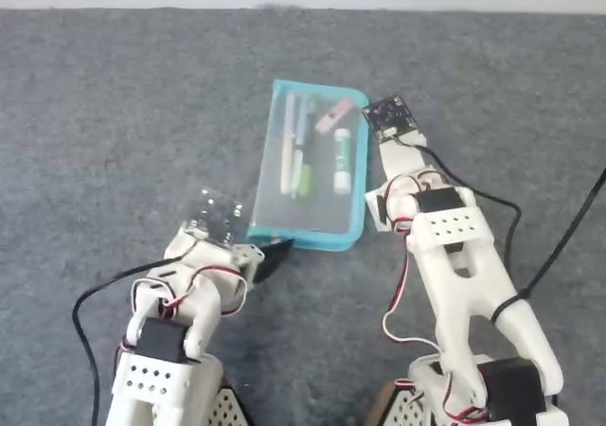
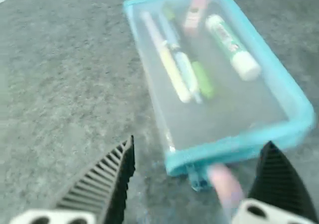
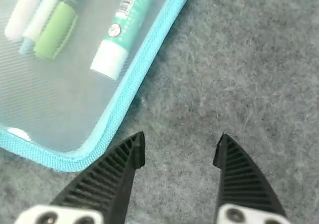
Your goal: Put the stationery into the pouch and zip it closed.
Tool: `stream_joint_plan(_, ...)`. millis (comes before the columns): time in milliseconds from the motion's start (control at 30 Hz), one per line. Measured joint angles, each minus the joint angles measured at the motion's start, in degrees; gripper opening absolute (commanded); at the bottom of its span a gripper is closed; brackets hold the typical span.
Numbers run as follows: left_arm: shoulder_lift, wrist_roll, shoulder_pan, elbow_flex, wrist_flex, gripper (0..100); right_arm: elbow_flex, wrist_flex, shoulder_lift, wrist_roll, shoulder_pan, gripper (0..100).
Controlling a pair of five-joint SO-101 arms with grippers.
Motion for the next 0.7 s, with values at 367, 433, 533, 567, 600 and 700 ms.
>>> stream_joint_plan(367, -17.2, 5.1, -7.9, 1.7, 1.1, 38, 7.1, -4.5, -6.2, -0.2, 0.0, 1.7)
stream_joint_plan(433, -17.2, 5.1, -7.8, 1.8, 1.2, 38, 10.8, -8.0, -9.2, -0.4, 0.0, 2.1)
stream_joint_plan(533, -17.2, 5.1, -8.1, 1.8, 1.2, 38, 15.4, -12.6, -13.5, -0.4, 0.0, 2.0)
stream_joint_plan(567, -17.2, 5.1, -8.3, 2.3, 1.2, 38, 16.7, -13.7, -14.9, -0.4, 0.0, 2.0)
stream_joint_plan(600, -17.2, 5.1, -8.4, 2.8, 0.5, 38, 17.7, -14.7, -15.9, -0.4, 0.1, 2.0)
stream_joint_plan(700, -17.2, 5.1, -8.4, 5.7, -3.8, 38, 19.6, -17.1, -18.5, -0.4, 0.0, 2.0)
